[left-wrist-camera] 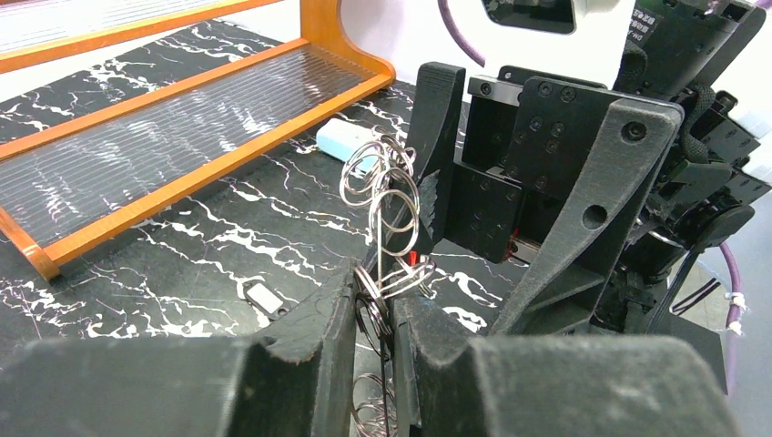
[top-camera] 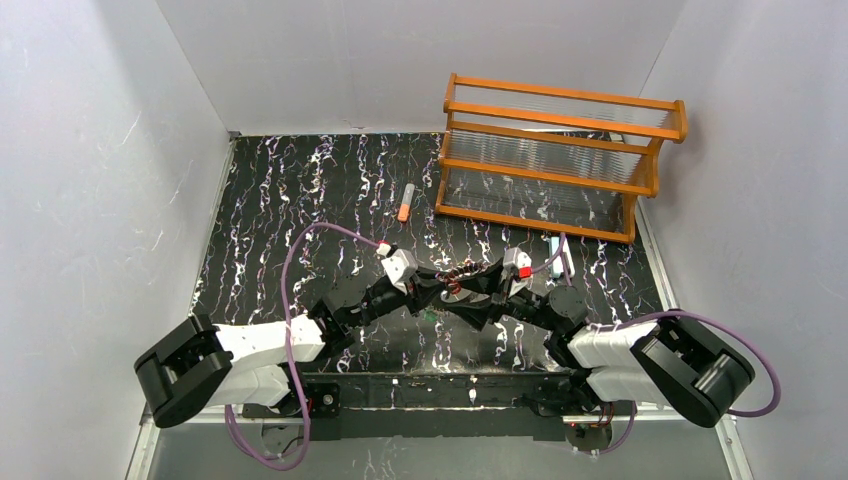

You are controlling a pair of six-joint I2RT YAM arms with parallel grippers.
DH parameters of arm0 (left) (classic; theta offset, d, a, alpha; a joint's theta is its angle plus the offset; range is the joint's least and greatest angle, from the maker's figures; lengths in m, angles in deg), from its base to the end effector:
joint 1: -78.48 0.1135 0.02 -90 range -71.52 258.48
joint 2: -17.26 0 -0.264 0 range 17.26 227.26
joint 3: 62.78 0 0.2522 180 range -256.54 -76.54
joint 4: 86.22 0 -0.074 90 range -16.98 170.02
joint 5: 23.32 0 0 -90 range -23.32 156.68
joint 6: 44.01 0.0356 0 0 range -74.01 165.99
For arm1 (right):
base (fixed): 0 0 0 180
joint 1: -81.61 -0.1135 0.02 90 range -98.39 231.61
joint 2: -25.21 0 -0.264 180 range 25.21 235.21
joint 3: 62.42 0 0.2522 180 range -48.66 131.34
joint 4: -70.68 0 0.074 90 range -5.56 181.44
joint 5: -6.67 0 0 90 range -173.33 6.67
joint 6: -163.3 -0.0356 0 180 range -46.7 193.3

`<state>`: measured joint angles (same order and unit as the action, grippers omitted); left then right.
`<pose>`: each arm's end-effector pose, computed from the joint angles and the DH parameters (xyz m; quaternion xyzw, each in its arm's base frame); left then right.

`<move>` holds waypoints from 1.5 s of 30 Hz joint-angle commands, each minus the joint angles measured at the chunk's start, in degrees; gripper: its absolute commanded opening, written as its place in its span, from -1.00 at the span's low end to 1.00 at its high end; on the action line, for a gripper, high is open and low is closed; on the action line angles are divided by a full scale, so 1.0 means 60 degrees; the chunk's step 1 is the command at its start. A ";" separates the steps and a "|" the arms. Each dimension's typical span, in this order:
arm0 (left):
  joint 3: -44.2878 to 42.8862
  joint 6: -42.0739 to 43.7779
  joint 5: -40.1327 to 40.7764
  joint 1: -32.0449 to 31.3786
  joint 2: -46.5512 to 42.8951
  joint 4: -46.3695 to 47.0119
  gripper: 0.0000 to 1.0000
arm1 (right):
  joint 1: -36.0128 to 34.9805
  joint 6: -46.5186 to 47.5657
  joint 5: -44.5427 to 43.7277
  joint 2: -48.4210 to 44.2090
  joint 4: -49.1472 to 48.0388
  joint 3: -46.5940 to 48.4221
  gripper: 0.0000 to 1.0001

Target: Remove the keys from the keyring

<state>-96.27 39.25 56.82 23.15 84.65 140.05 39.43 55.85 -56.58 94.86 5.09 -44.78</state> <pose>0.1283 -0.1962 0.2399 0.3180 0.5416 -0.4464 0.6374 0.1273 0.1369 0.1871 -0.3064 0.5489 0.5042 0.5921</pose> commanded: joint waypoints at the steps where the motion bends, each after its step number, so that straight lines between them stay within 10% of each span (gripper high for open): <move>1: -0.0510 -0.0336 -0.0744 -0.0095 -0.0349 0.0629 -1.00 | 0.0099 0.0043 0.0065 0.0292 -0.1274 0.0481 0.39; 10: -0.0651 -0.0443 -0.0754 -0.0095 -0.0278 0.0641 -1.00 | 0.0103 -0.0075 0.0443 0.0633 -0.1673 0.0883 0.24; 24: -0.0433 -0.0196 0.0050 -0.0095 -0.0597 0.0650 -1.00 | 0.0109 -0.0184 0.0781 0.0159 -0.0541 0.1028 -0.97; 45: -0.0367 0.0620 0.2224 -0.0095 -0.0613 -0.0495 -1.00 | 0.0101 0.0358 0.2160 -0.2127 0.5850 0.2662 -0.97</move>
<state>-97.51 40.80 64.49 22.32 83.08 137.27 40.02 56.74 -47.40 84.00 33.15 -32.63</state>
